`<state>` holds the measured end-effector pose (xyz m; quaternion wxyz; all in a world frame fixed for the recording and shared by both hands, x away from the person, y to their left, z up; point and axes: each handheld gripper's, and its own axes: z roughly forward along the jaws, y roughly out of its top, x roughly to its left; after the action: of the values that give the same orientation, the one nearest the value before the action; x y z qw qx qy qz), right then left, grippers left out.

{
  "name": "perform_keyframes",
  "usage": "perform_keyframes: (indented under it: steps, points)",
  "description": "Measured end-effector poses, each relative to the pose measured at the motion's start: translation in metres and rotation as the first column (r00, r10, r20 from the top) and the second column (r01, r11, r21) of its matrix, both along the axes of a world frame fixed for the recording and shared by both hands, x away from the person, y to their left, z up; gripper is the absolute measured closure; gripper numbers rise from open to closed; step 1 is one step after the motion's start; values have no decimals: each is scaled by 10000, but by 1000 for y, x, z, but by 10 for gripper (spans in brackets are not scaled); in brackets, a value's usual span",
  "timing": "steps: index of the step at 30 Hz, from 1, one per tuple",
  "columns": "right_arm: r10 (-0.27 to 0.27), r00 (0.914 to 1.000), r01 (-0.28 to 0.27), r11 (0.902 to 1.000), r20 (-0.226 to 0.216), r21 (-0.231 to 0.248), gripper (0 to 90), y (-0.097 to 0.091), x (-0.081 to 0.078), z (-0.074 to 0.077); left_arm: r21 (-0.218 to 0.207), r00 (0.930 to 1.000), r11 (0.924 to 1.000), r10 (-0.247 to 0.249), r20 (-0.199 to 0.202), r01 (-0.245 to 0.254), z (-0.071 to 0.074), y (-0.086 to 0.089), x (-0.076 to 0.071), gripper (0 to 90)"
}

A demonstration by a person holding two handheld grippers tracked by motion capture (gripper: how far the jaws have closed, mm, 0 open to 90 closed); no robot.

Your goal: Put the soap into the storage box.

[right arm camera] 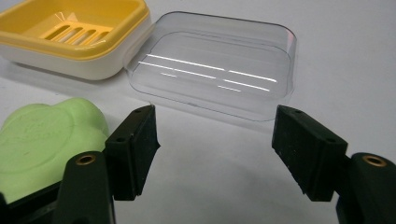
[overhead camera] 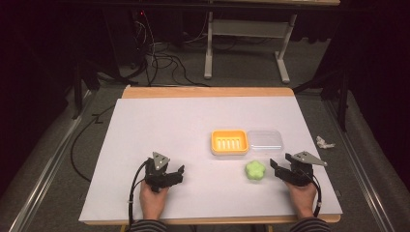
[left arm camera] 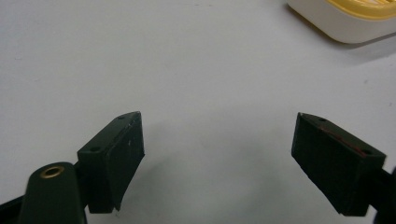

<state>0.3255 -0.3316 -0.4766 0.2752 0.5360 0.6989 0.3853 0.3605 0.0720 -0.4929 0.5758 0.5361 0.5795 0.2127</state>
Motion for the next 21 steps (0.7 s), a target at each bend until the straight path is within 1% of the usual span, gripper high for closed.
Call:
perform_keyframes:
  steps: [2,6,10,19,21]
  points:
    - [43,10000,-42,10000,61,-85,317,0,0,0,31,10000,10000,0,-8,0,0,0,0,177]
    - [14,9999,-14,10000,-111,-6,318,1,0,0,32,10000,10000,19,-39,-19,0,0,0,177]
    - [8,9999,-9,10000,-149,-41,318,0,1,-1,29,9999,10000,-7,-106,7,0,0,1,180]
    - [-3,9997,0,9999,-238,-138,323,1,2,0,22,9999,10000,-51,-107,51,0,1,1,181]
    - [50,9993,-53,10000,-370,-79,322,1,4,-1,10,9999,10000,-59,-102,59,0,1,1,181]
